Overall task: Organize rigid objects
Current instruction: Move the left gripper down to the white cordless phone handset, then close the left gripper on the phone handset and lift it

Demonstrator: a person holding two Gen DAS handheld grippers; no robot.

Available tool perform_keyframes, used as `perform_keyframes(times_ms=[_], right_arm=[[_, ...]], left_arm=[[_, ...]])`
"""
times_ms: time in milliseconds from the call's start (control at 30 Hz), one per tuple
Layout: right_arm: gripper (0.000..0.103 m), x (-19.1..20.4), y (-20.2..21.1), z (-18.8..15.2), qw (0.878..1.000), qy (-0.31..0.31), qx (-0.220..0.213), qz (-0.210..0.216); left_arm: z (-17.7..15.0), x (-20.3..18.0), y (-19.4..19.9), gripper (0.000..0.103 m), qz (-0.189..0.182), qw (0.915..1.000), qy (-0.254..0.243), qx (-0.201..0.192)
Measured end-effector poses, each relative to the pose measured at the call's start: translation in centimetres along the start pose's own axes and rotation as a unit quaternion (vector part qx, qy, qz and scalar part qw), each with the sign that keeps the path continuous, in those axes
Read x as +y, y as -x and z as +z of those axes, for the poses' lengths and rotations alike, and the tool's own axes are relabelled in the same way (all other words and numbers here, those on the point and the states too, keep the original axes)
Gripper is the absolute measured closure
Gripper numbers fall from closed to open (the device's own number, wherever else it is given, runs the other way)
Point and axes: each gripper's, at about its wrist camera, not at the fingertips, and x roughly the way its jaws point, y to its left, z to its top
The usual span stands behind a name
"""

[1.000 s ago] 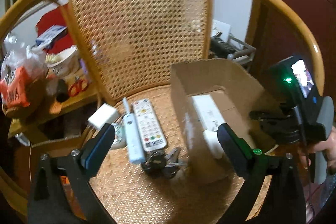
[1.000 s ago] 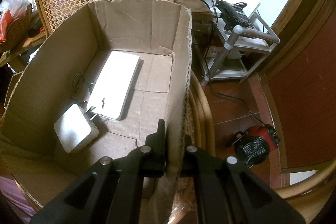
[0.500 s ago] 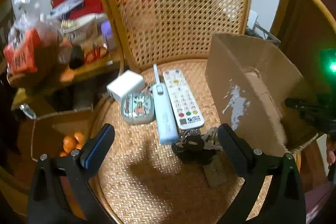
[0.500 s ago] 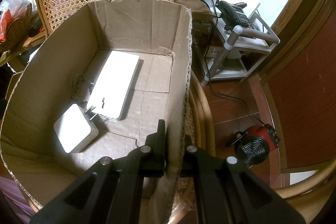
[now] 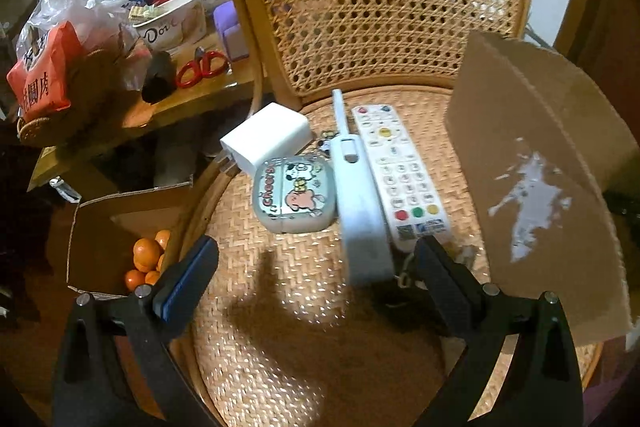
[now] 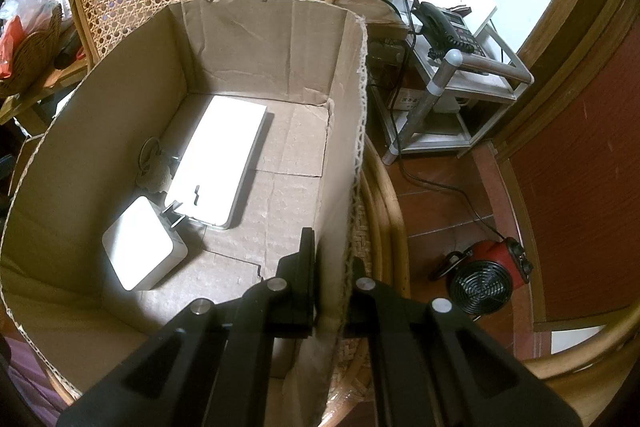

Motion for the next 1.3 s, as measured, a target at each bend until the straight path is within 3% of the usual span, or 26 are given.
perform_keyframes(times_ms=[267, 333, 500, 667, 833, 900, 933, 1133, 1300], right_arm=[[0.097, 0.0, 0.0, 0.0, 1.0, 0.0, 0.0, 0.0], [0.097, 0.1, 0.0, 0.1, 1.0, 0.0, 0.0, 0.0], [0.096, 0.1, 0.0, 0.0, 1.0, 0.001, 0.0, -0.001], [0.096, 0.1, 0.0, 0.2, 1.0, 0.0, 0.0, -0.001], [0.096, 0.2, -0.1, 0.2, 1.0, -0.001, 0.002, 0.0], [0.096, 0.3, -0.2, 0.3, 1.0, 0.0, 0.004, 0.0], [0.096, 0.3, -0.2, 0.3, 1.0, -0.001, 0.004, 0.0], [0.096, 0.4, -0.4, 0.5, 1.0, -0.001, 0.004, 0.001], [0.096, 0.4, -0.4, 0.5, 1.0, -0.002, 0.004, 0.001]], left_arm=[[0.0, 0.8, -1.6, 0.009, -0.006, 0.9998, 0.017, 0.008], [0.0, 0.7, -1.7, 0.018, -0.019, 0.9997, 0.017, 0.006], [0.1, -0.2, -2.0, 0.055, -0.063, 0.9979, 0.004, 0.013], [0.0, -1.4, -3.3, 0.059, -0.057, 0.9978, -0.013, 0.032], [0.0, -1.7, -3.8, 0.061, -0.053, 0.9983, -0.009, 0.024], [-0.1, -1.9, -3.7, 0.076, -0.053, 0.9984, -0.012, 0.017], [-0.1, -1.8, -3.7, 0.077, -0.047, 0.9987, -0.009, 0.015], [0.0, -1.3, -3.2, 0.078, -0.051, 0.9986, 0.005, 0.015], [-0.1, -1.6, -1.9, 0.078, -0.045, 0.9989, -0.012, -0.005]])
